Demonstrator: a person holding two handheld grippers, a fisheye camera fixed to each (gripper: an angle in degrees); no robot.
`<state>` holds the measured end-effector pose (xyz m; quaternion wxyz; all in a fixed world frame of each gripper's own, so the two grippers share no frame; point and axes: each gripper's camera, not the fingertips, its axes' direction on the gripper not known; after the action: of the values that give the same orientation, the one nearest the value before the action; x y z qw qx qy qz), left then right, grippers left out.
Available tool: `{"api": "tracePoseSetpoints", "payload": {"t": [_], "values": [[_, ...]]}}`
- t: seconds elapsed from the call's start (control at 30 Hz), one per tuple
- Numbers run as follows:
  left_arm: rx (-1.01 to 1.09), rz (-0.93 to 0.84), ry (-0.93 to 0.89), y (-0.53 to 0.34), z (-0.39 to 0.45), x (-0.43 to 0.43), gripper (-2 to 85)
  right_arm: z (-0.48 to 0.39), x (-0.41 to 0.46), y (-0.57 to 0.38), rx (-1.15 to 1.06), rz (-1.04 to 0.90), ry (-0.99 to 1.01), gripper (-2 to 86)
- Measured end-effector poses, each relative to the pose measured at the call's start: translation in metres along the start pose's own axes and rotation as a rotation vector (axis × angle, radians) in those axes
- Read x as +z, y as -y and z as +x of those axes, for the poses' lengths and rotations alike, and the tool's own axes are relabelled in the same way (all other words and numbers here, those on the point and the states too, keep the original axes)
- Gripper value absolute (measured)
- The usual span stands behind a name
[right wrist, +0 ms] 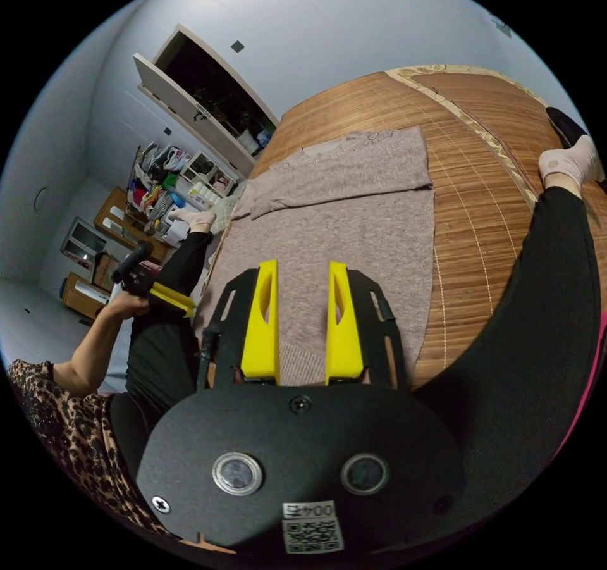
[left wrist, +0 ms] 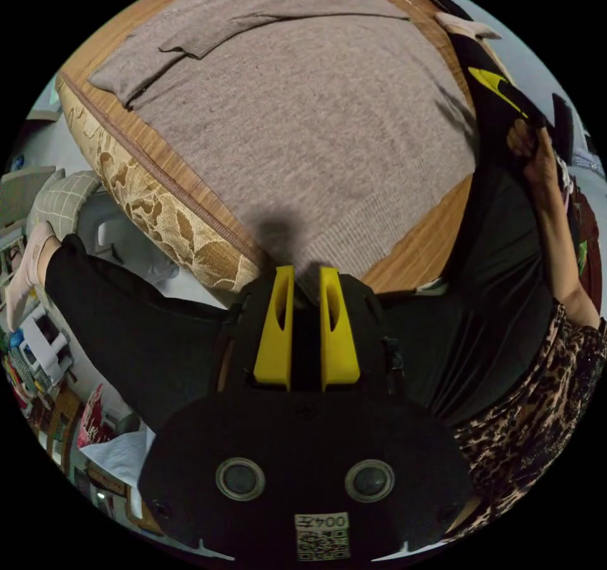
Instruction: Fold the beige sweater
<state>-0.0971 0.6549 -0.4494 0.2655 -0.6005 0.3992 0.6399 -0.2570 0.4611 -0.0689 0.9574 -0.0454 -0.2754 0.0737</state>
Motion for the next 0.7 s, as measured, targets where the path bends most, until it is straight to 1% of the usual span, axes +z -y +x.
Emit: {"api": "tracePoseSetpoints", "payload": {"t": [0.1,0.17,0.2,0.27,0.3,0.37,0.4,0.43,0.57,0.7], "values": [[0.022,-0.079,0.088,0.005,0.024,0.011,8.6,-0.007,0.005,0.01,0.004,-0.005,-0.02,12.2],[0.043,-0.121,0.175,0.009,0.042,0.018,9.5,-0.015,0.01,0.019,0.021,-0.026,-0.071,13.0],[0.045,-0.124,0.19,0.01,0.045,0.018,9.6,-0.017,0.011,0.021,0.032,-0.034,-0.096,13.2],[0.046,-0.135,0.222,0.012,0.056,0.019,10.0,-0.022,0.017,0.032,0.088,-0.107,-0.182,14.5],[0.047,-0.136,0.229,0.011,0.059,0.019,10.1,-0.023,0.019,0.035,0.102,-0.134,-0.194,14.9],[0.051,-0.129,0.245,0.009,0.067,0.018,10.4,-0.027,0.029,0.048,0.133,-0.263,-0.217,16.2],[0.052,-0.127,0.245,0.008,0.068,0.018,10.5,-0.028,0.033,0.051,0.136,-0.297,-0.224,16.3],[0.052,-0.121,0.237,0.006,0.07,0.016,10.7,-0.03,0.041,0.058,0.138,-0.381,-0.248,16.6],[0.053,-0.102,0.16,-0.001,0.07,0.011,12.5,-0.038,0.072,0.073,0.12,-0.624,-0.344,17.0],[0.062,-0.099,0.141,-0.008,0.074,0.009,13.4,-0.046,0.102,0.08,0.106,-0.784,-0.436,17.8]]}}
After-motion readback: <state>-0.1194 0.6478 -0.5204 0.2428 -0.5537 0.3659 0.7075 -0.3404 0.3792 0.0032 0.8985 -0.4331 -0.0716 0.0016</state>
